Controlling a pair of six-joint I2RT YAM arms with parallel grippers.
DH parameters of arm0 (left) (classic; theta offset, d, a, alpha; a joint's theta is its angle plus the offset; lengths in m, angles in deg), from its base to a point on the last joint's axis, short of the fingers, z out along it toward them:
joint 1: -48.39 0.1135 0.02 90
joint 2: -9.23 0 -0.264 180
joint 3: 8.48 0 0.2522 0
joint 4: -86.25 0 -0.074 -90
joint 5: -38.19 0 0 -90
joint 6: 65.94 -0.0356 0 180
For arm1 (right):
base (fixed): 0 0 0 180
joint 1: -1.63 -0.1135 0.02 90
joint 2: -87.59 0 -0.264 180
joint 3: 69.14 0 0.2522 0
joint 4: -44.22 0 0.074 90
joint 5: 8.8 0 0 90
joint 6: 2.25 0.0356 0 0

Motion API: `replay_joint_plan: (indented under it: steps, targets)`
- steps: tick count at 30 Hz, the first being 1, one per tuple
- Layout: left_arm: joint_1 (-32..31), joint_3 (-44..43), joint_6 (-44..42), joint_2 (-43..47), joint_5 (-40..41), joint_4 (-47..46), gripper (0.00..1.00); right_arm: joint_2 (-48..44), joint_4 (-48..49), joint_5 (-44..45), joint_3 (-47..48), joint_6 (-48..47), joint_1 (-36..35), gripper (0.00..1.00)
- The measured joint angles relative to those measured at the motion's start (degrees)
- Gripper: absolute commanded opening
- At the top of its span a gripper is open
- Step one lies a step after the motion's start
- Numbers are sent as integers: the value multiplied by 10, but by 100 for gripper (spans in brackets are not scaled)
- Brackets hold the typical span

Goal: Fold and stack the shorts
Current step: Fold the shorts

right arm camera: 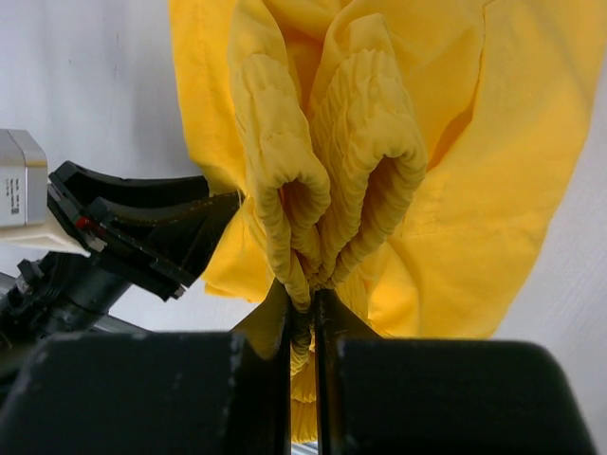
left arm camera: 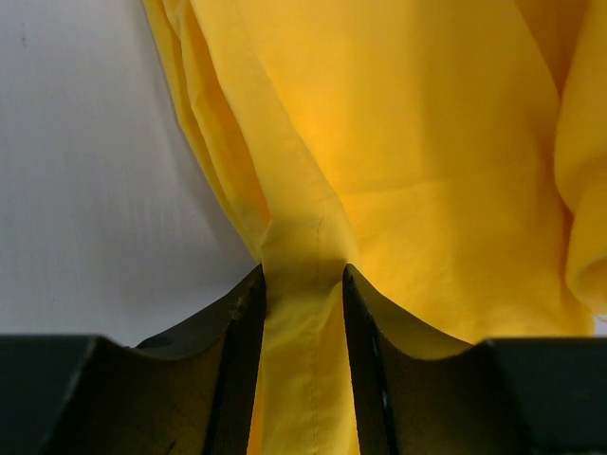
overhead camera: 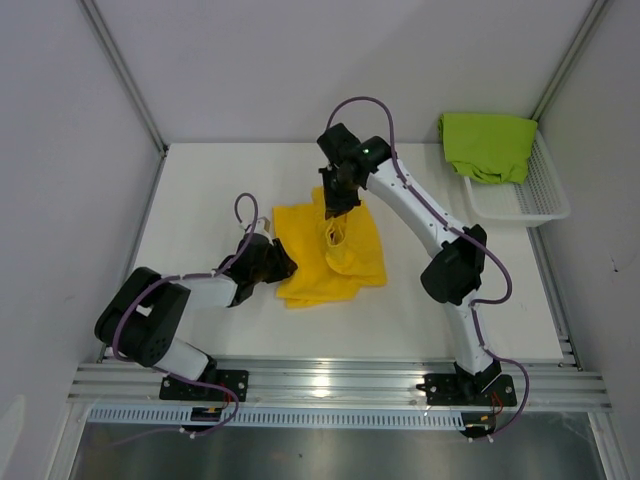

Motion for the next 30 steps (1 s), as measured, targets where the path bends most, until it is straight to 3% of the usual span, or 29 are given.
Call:
replay_joint_plan:
  steps: [10, 20, 26, 30]
  targets:
    - [-3, 18, 0, 23, 4, 5, 43, 13, 111, -15, -111, 29, -9, 0]
    - [-3, 38, 0, 69, 4, 46, 44, 67, 168, -24, -121, 46, -11, 1]
    - [-3, 39, -1, 73, 4, 53, 44, 85, 196, -43, -124, 61, -14, 28]
    - [-3, 39, -1, 73, 4, 53, 44, 74, 264, -97, -169, 77, -14, 57]
